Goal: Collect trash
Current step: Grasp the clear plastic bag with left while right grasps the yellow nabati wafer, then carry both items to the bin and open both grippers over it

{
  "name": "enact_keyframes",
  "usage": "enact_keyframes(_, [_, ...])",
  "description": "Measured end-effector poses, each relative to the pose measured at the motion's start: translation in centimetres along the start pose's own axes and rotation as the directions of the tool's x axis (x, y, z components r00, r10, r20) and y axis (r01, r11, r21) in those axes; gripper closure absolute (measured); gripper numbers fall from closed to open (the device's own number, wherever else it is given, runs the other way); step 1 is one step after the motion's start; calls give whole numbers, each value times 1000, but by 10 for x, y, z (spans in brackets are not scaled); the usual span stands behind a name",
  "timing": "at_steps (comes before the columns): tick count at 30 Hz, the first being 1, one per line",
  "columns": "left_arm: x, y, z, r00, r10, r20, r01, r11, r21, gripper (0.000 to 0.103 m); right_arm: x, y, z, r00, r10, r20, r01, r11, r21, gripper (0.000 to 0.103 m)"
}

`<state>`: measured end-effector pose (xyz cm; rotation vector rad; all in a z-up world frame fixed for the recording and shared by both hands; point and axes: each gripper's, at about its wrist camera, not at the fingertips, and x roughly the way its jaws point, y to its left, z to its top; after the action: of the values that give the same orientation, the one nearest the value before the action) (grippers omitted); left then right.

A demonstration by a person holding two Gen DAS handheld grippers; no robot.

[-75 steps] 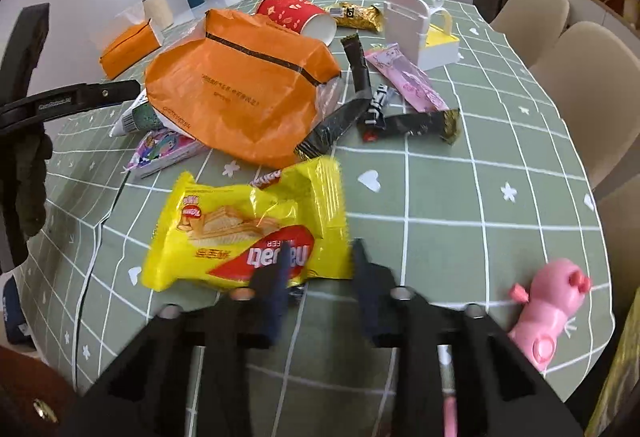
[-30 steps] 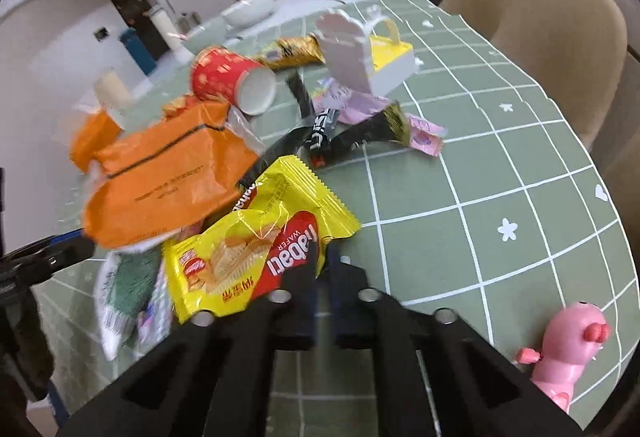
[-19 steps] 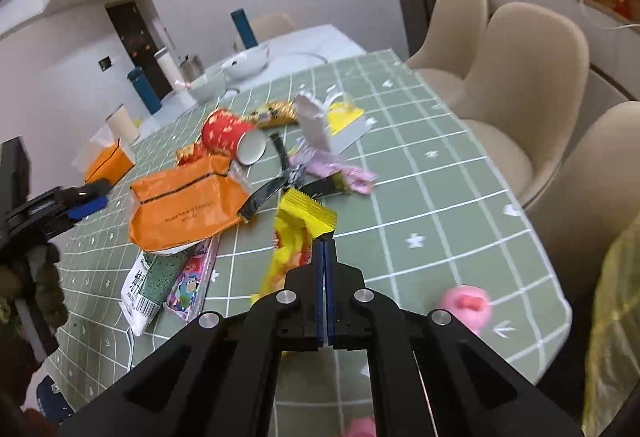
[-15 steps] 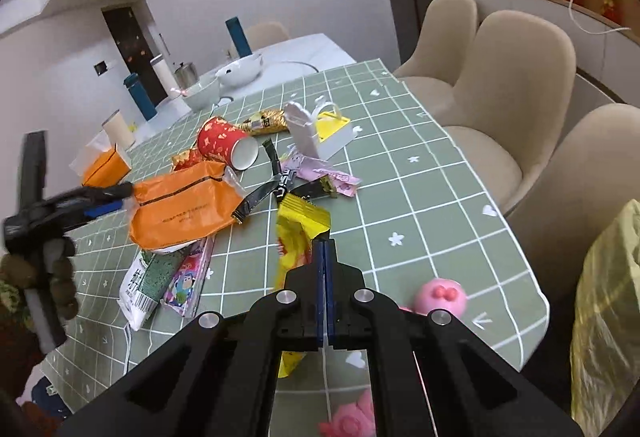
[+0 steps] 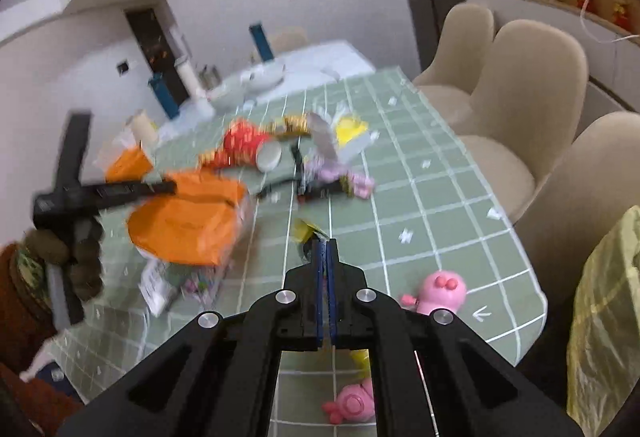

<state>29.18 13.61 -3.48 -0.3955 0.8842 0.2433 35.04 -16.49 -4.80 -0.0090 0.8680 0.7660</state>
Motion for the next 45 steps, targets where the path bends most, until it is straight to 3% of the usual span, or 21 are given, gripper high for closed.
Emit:
enact_keyframes(1, [-1, -1, -1, 1000, -1, 1, 1, 1000, 3, 84, 8, -1, -3, 1000, -1, -26, 1, 1000, -4, 82])
enact_keyframes(2, [-2, -2, -1, 1000, -5, -2, 5, 1000, 2, 84, 16, -1, -6, 999, -1, -47, 1, 1000, -10, 62])
enact_keyframes(3, [-2, -2, -2, 1000, -7, -3, 7, 1000, 1, 84, 19, -1, -7, 998, -1, -59, 0, 1000, -15, 56])
enact_keyframes(7, [-3, 1, -3, 1000, -14, -11, 14, 1000, -2, 84, 40, 12, -14, 990, -41, -132, 26, 993, -112, 56])
enact_keyframes(9, [-3, 3, -4, 1000, -15, -9, 15, 1000, -2, 84, 44, 15, -17, 987, -60, -148, 39, 989, -142, 61])
enact_keyframes(10, [-4, 4, -4, 1000, -16, -7, 16, 1000, -4, 84, 44, 14, -18, 986, -58, -156, 35, 988, -148, 74])
enact_keyframes(11, [-5, 6, -4, 1000, -18, -5, 18, 1000, -9, 84, 43, 15, -17, 986, -59, -153, 37, 988, -147, 81])
enact_keyframes(16, [-11, 10, -2, 1000, -27, 11, 27, 999, -22, 84, 23, 14, -4, 994, -41, -98, 31, 994, -107, 99])
enact_keyframes(23, [-30, -8, 6, 997, -58, 57, 57, 998, 19, 84, -22, 16, 9, 1000, -11, 2, 11, 998, -57, 99])
enact_keyframes(31, [-67, -72, 20, 981, -117, 152, 91, 981, 169, 84, -73, -7, 0, 989, -113, 94, 115, 993, -17, 99])
enact_keyframes(38, [-84, -164, 24, 962, -169, 212, 100, 949, 300, 84, -129, -53, -22, 963, -224, 147, 212, 973, 92, 99])
enact_keyframes(45, [-70, -260, 7, 939, -293, 180, 206, 898, 388, 83, -186, -103, -51, 914, -380, 145, 349, 915, 201, 99])
